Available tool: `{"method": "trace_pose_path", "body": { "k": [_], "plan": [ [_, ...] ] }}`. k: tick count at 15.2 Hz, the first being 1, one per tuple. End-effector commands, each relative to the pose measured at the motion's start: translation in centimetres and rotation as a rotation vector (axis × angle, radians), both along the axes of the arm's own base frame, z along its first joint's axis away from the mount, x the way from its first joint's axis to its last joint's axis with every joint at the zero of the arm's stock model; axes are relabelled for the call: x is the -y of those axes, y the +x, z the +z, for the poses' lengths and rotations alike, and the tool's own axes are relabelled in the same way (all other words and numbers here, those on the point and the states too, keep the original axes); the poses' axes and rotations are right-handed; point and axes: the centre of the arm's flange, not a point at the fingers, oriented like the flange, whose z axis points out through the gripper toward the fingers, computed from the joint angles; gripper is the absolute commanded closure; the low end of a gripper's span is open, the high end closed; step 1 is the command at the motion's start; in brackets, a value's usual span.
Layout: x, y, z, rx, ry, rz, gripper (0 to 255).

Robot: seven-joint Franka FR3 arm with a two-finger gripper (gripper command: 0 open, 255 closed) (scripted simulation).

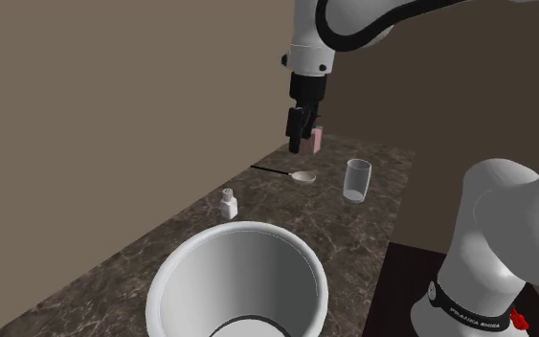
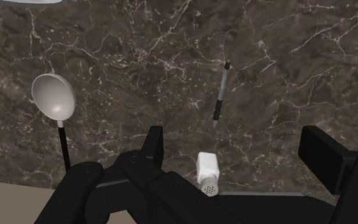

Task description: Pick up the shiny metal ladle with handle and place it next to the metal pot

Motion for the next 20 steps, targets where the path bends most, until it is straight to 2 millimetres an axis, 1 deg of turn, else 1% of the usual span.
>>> {"method": "trace_pose_path", "body": {
  "k": [1, 20],
  "plan": [
    [2.2, 1.0, -1.2, 0.006, 0.005, -0.010, 0],
    [22.0, 8.7, -15.2, 0.046, 0.058, -0.109, 0]
  ]
}}
